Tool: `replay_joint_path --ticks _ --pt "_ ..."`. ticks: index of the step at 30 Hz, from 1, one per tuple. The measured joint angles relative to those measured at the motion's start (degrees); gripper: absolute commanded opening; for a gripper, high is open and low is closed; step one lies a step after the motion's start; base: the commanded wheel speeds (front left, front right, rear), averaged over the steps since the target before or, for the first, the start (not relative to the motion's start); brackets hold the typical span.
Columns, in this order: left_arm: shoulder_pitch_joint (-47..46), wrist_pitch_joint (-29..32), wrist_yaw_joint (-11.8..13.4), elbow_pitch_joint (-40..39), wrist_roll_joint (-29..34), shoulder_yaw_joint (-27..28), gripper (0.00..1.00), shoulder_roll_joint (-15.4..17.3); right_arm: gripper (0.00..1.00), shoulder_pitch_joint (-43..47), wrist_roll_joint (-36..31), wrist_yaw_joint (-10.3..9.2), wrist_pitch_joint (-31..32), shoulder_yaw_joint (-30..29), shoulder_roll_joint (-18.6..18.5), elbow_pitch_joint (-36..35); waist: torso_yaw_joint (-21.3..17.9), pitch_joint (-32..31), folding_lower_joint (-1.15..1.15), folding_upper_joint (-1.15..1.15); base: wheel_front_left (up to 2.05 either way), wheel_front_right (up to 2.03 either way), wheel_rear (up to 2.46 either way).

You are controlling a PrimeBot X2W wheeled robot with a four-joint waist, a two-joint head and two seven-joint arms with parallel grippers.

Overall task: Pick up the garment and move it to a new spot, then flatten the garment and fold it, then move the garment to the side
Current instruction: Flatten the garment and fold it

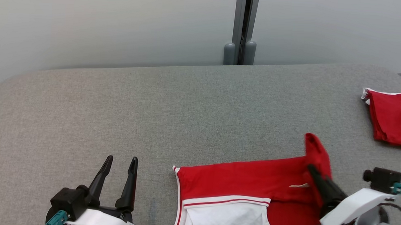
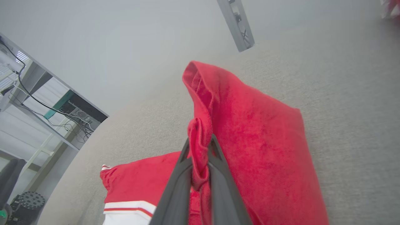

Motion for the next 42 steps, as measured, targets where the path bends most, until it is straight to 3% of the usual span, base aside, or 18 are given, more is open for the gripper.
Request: replay_joint_path --ticks 7,13,24,35,36,37,38,39,42 --pt "0.3 0.0 0.0 0.0 -0.2 -0.1 1.0 0.0 0.0 3.2 6.0 0.0 4.6 0.7 4.9 -9.4 0.6 -0.8 0.0 0.0 0.0 0.0 0.0" --pt "0.5 0.0 0.0 0.0 -0.4 -0.1 1.0 0.0 0.0 4.3 8.7 0.0 7.8 0.7 9.5 -12.5 2.0 -0.5 0.0 0.0 0.0 0.0 0.0" --pt "0.1 0.0 0.0 0.2 -1.1 -0.9 1.0 0.0 0.0 3.9 5.8 0.0 9.5 1.4 15.2 -9.1 6.0 1.1 0.0 0.0 0.0 0.0 0.0" --pt "-0.8 0.0 0.5 0.4 -1.7 -1.8 1.0 0.0 0.0 2.7 3.0 0.0 9.7 2.9 17.2 -3.0 9.8 3.1 0.0 0.0 0.0 0.0 0.0" --pt "-0.8 0.0 0.5 0.4 -1.8 -1.9 1.0 0.0 0.16 2.6 3.0 0.0 9.8 3.0 17.5 -2.6 10.0 3.2 0.0 0.0 0.0 0.0 0.0" --pt "-0.8 0.0 0.5 0.4 -2.1 -2.0 1.0 0.0 0.4 2.6 3.0 0.0 9.8 3.0 17.8 -2.3 10.2 3.4 0.0 0.0 0.0 0.0 0.0" --pt "-0.9 0.0 0.6 0.4 -2.1 -2.0 1.0 0.0 0.84 2.6 3.0 0.0 9.7 3.2 18.0 -2.0 10.3 3.5 0.0 0.0 0.0 0.0 0.0" --pt "-0.9 0.0 0.7 0.3 -2.1 -2.1 1.0 0.0 1.0 2.4 3.0 0.0 9.7 3.3 18.2 -1.7 10.5 3.6 0.0 0.0 0.0 0.0 0.0" --pt "-1.0 0.0 0.8 0.3 -2.2 -2.2 1.0 0.0 1.0 2.1 3.2 0.0 10.5 4.1 18.7 -1.1 10.7 4.0 0.0 0.0 0.0 0.0 0.0"
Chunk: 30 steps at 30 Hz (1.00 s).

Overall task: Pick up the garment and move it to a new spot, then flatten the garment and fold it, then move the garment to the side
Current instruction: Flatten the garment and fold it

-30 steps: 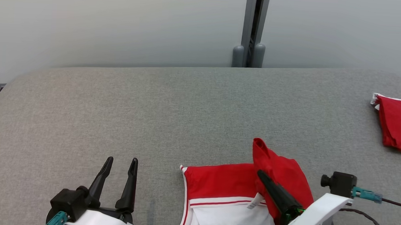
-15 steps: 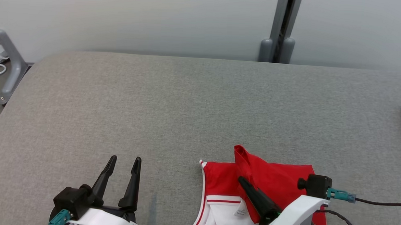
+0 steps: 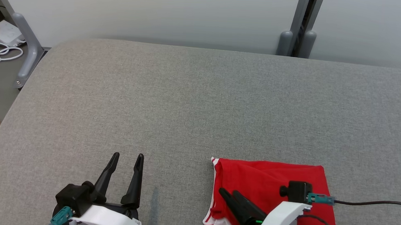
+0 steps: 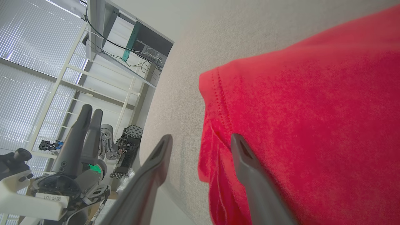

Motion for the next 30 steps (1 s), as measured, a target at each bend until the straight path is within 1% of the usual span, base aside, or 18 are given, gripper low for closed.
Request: replay_joint_path --ticks 6,12,18,20,22,28,30 --pt "-0.2 0.0 0.2 -0.1 -0.4 -0.1 1.0 0.0 1.0 -0.3 0.2 0.0 1.1 1.5 1.1 -0.4 0.0 0.6 0.0 0.0 0.0 0.0 0.0" --pt "-1.1 0.0 0.4 0.1 -0.6 -0.7 1.0 0.0 1.0 -0.3 0.4 0.0 2.8 4.3 1.8 -2.5 -0.6 1.1 0.0 0.0 0.0 0.0 0.0" --pt "-1.1 0.0 0.4 0.3 -0.7 -0.2 1.0 0.0 1.0 -0.9 1.4 0.0 2.9 4.4 2.0 -5.8 -1.8 0.7 0.0 0.0 0.0 0.0 0.0" --pt "-1.1 0.0 0.4 0.2 -0.7 -0.1 1.0 0.0 1.0 -1.6 1.3 0.0 2.6 3.1 1.6 -7.2 -2.3 0.6 0.0 0.0 0.0 0.0 0.0" --pt "-1.1 0.0 0.4 0.2 -0.5 0.1 1.0 0.0 1.0 -2.2 0.8 0.0 2.1 1.1 0.4 -8.4 -2.9 0.3 0.0 0.0 0.0 0.0 0.0" --pt "-1.1 0.0 0.4 0.0 -0.3 0.6 1.0 0.0 1.0 -3.9 -4.2 0.0 -1.5 -7.0 -6.0 -9.8 -5.0 -0.6 0.0 0.0 0.0 0.0 0.0" --pt "-1.0 0.0 0.4 -0.1 -0.3 0.7 1.0 0.0 1.0 -4.2 -8.0 0.0 -3.3 -9.4 -8.3 -9.6 -5.7 -0.9 0.0 0.0 0.0 0.0 0.0"
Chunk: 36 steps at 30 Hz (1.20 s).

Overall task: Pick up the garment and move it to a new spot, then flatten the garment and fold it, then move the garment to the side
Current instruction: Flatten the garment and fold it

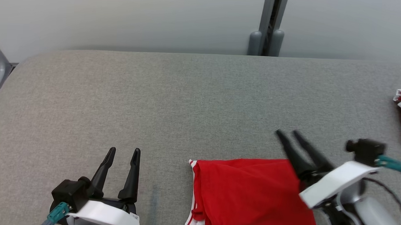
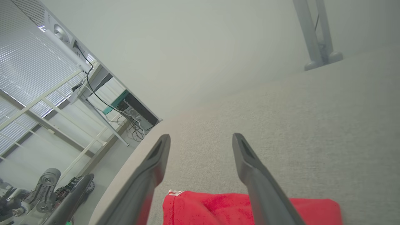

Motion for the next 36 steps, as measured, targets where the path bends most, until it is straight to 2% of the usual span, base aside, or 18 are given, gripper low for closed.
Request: replay_joint_path --ticks 3,9,13,20,23,27,36 --pt "0.0 0.0 0.0 -0.2 0.0 0.1 1.0 0.0 1.0 -0.4 -5.6 0.0 -3.0 -3.8 -2.8 0.5 -0.9 -0.3 0.0 0.0 0.0 0.0 0.0" --pt "0.0 0.0 0.0 -0.5 0.0 0.2 1.0 0.0 1.0 1.0 -15.0 0.0 -8.5 -9.6 -4.8 1.1 -2.4 -0.4 0.0 0.0 0.0 0.0 0.0" --pt "0.0 0.0 -0.1 -0.7 0.0 0.3 1.0 0.0 1.0 2.8 -24.4 0.0 -12.2 -11.9 -5.9 2.0 -3.1 -0.5 0.0 0.0 0.0 0.0 0.0" --pt "0.2 0.0 -0.1 -1.3 0.3 0.8 1.0 0.0 1.0 6.5 -32.7 0.0 -15.2 -18.4 -2.3 2.7 -3.7 -0.7 0.0 0.0 0.0 0.0 0.0" --pt "0.4 0.0 -0.1 -1.6 0.4 1.2 1.0 0.0 1.0 7.6 -34.3 0.0 -15.6 -20.2 -0.2 2.6 -3.8 -0.8 0.0 0.0 0.0 0.0 0.0" --pt "1.0 0.0 -0.1 -2.0 0.5 1.5 1.0 0.0 1.0 8.5 -37.9 0.0 -15.9 -21.6 0.5 2.0 -3.8 -1.0 0.0 0.0 0.0 0.0 0.0" --pt "2.1 0.0 0.2 -2.8 0.6 1.9 1.0 0.0 1.0 10.0 -41.0 0.0 -15.9 -24.4 3.5 -0.1 -3.4 -1.2 0.0 0.0 0.0 0.0 0.0"
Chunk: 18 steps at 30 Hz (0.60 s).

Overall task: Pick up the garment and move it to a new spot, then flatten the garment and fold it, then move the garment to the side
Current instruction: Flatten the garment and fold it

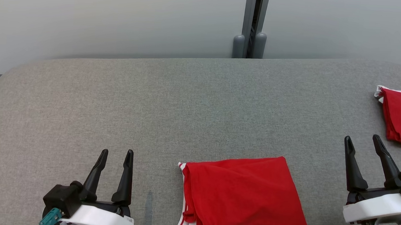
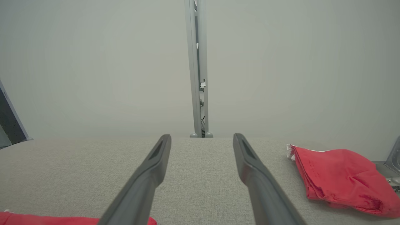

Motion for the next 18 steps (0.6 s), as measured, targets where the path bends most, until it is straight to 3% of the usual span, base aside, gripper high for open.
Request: replay_joint_path --ticks 18 --pt "0.6 0.0 0.3 -1.0 0.0 -0.3 1.0 0.0 1.0 0.8 -0.9 0.0 0.0 0.3 0.3 -0.6 0.5 -0.1 0.0 0.0 0.0 0.0 0.0"
